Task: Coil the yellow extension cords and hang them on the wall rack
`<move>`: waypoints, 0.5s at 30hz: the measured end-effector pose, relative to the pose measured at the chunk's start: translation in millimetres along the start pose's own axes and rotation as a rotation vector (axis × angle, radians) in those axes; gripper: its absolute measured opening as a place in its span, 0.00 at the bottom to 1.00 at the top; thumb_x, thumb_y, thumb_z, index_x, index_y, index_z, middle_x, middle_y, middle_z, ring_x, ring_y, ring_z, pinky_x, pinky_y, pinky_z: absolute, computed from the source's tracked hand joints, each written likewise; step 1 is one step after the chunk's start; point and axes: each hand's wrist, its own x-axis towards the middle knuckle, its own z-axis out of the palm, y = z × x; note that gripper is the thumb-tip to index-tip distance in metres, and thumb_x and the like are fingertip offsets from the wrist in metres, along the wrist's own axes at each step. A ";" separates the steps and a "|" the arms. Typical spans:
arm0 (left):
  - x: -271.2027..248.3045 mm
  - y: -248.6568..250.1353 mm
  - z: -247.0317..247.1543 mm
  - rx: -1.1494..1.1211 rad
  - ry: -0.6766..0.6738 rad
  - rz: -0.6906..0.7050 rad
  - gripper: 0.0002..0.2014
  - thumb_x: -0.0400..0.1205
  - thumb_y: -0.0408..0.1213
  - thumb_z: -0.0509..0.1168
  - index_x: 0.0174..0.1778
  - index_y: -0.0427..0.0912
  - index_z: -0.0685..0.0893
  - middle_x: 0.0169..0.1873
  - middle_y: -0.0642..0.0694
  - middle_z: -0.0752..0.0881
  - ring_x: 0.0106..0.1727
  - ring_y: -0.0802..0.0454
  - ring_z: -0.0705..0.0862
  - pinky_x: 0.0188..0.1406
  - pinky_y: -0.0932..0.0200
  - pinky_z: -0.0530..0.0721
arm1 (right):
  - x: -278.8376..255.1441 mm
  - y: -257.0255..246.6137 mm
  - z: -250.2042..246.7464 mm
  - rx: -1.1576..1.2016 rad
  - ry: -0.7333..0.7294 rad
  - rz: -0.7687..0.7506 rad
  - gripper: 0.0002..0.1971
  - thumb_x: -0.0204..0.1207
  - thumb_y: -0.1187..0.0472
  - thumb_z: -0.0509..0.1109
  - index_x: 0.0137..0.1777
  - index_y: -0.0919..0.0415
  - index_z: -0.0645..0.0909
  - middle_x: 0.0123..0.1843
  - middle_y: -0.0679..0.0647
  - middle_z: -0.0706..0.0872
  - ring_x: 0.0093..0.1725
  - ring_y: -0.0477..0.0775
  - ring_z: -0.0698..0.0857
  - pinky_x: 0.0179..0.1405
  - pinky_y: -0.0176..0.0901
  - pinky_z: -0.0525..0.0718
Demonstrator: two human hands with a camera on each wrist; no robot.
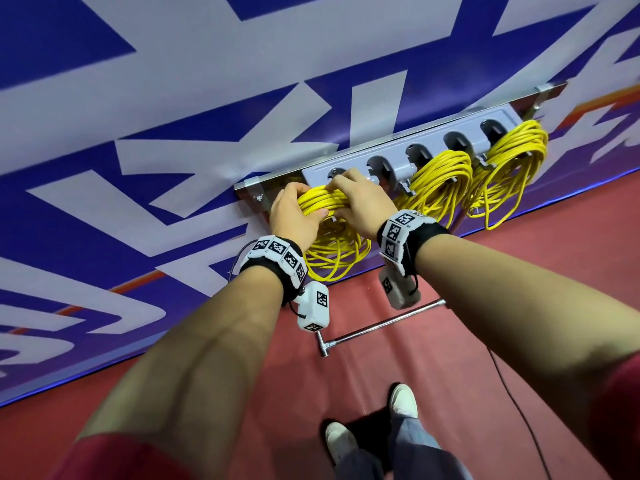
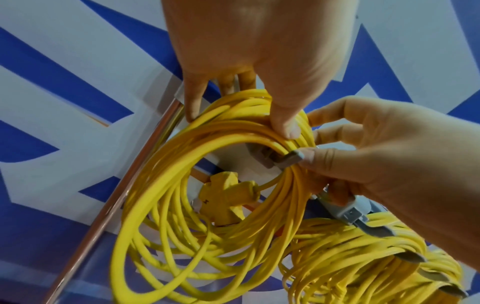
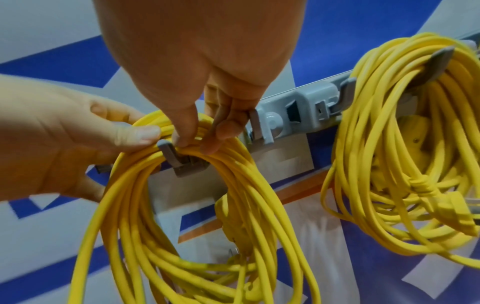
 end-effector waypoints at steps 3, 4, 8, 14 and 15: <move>0.0 0.7 0.4 -0.027 -0.024 -0.039 0.21 0.68 0.43 0.81 0.52 0.55 0.79 0.50 0.50 0.86 0.50 0.49 0.84 0.54 0.50 0.84 | -0.4 4.2 -3.2 0.103 0.041 -0.004 0.17 0.77 0.56 0.74 0.66 0.55 0.83 0.63 0.57 0.80 0.60 0.59 0.82 0.58 0.39 0.72; 0.0 -0.3 1.1 -0.033 -0.027 -0.045 0.21 0.68 0.44 0.81 0.51 0.56 0.78 0.50 0.50 0.86 0.49 0.50 0.84 0.53 0.50 0.84 | -0.2 4.9 -2.1 0.117 0.062 -0.002 0.15 0.79 0.56 0.72 0.65 0.55 0.85 0.62 0.57 0.81 0.61 0.58 0.82 0.58 0.38 0.71; 1.7 -3.4 0.7 -0.034 -0.028 -0.038 0.19 0.69 0.44 0.80 0.50 0.55 0.79 0.51 0.50 0.85 0.50 0.50 0.85 0.53 0.49 0.85 | 5.3 1.1 1.9 0.148 0.106 0.059 0.12 0.79 0.58 0.73 0.62 0.55 0.87 0.61 0.56 0.83 0.61 0.58 0.81 0.61 0.45 0.77; 2.1 -5.1 0.1 -0.039 -0.057 -0.030 0.19 0.70 0.44 0.79 0.50 0.55 0.78 0.50 0.51 0.86 0.51 0.49 0.85 0.53 0.47 0.85 | 5.4 -0.3 1.8 0.115 0.104 0.064 0.14 0.78 0.57 0.73 0.63 0.54 0.87 0.62 0.55 0.83 0.62 0.58 0.82 0.62 0.52 0.80; 1.3 -4.4 -0.7 -0.026 -0.067 -0.025 0.19 0.70 0.45 0.79 0.51 0.55 0.78 0.50 0.51 0.86 0.52 0.48 0.85 0.54 0.46 0.85 | 4.6 -3.4 1.3 0.086 0.102 0.069 0.13 0.79 0.56 0.72 0.63 0.53 0.87 0.63 0.55 0.83 0.62 0.58 0.81 0.61 0.52 0.80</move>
